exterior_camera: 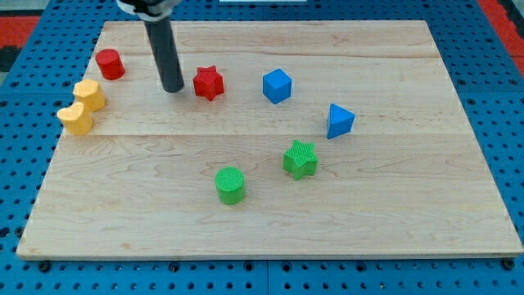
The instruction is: Move the red circle right to the yellow blocks
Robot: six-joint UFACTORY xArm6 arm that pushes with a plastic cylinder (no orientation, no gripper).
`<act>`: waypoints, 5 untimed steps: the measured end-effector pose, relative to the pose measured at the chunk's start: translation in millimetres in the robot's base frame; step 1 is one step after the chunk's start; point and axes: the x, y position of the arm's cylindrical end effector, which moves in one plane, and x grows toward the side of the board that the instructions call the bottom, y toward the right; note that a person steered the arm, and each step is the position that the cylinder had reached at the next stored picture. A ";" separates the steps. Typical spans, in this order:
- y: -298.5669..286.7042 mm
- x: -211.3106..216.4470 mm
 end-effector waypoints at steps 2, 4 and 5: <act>53.1 -4.4; 33.0 32.6; -16.0 -28.7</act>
